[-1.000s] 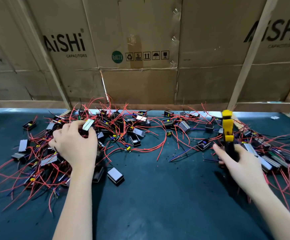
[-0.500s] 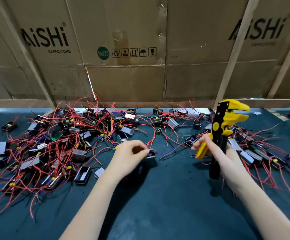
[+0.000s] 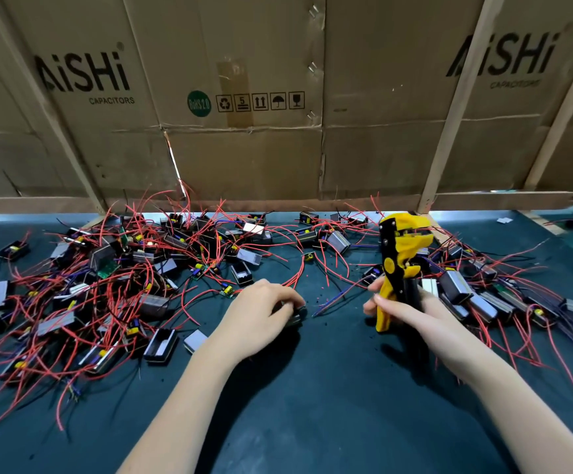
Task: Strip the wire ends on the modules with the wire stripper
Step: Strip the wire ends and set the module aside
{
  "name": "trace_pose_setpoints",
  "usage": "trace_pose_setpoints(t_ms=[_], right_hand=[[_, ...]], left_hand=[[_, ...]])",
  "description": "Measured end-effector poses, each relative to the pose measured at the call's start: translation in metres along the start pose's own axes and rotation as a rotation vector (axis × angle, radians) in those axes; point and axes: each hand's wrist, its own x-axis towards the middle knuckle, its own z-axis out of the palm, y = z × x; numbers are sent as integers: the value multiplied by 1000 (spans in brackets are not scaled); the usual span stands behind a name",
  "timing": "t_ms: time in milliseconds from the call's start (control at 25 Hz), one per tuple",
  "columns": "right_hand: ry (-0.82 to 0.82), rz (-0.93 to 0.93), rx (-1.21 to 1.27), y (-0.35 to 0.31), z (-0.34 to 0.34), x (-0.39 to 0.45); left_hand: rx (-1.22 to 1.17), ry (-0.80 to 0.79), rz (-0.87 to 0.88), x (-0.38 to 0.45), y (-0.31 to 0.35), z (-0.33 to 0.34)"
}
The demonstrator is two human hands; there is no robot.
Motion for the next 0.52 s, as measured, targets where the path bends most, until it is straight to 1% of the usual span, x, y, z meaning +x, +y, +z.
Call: trace_pose_setpoints(t_ms=[80, 200, 240, 320, 400, 520], right_hand=[[-5, 12, -17, 3, 5, 0], [51, 16, 2, 5, 8, 1], [77, 9, -25, 4, 7, 1], [134, -20, -152, 2, 1, 0], [207, -66, -284, 1, -4, -1], [357, -149, -543, 1, -8, -1]], left_hand=[[-44, 27, -11, -1, 0, 3], [-229, 45, -117, 1, -4, 2], [-276, 56, -139, 2, -5, 1], [-342, 70, -138, 2, -7, 1], [-387, 46, -123, 3, -8, 1], [-369, 31, -135, 1, -8, 4]])
